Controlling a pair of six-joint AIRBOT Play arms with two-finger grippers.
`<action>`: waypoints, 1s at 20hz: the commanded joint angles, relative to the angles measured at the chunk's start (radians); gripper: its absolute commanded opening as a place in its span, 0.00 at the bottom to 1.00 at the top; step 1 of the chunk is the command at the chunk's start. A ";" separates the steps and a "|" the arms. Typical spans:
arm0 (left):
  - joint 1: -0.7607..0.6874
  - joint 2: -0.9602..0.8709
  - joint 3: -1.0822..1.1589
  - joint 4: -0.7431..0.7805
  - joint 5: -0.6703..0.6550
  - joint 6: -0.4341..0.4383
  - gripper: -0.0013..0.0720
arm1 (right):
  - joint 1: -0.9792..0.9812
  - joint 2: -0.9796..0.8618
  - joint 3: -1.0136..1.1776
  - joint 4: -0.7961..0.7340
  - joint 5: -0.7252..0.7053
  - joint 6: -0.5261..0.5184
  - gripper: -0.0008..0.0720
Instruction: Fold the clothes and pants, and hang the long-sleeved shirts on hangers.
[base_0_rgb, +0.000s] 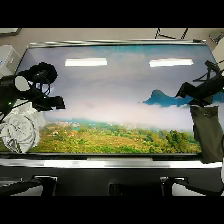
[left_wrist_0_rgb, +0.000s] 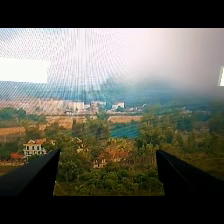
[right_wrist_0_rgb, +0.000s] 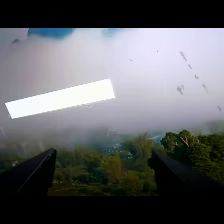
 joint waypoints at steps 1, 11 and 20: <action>0.000 0.000 0.000 0.000 0.000 0.000 0.99 | 0.001 0.001 0.000 0.000 0.000 0.003 0.94; -0.002 -0.021 -0.001 -0.004 0.073 -0.109 0.99 | 0.001 0.001 0.000 0.008 -0.179 0.029 0.94; 0.398 -0.023 0.200 0.365 -0.327 -0.088 0.99 | 0.001 -0.021 -0.002 -0.002 -0.201 -0.069 0.94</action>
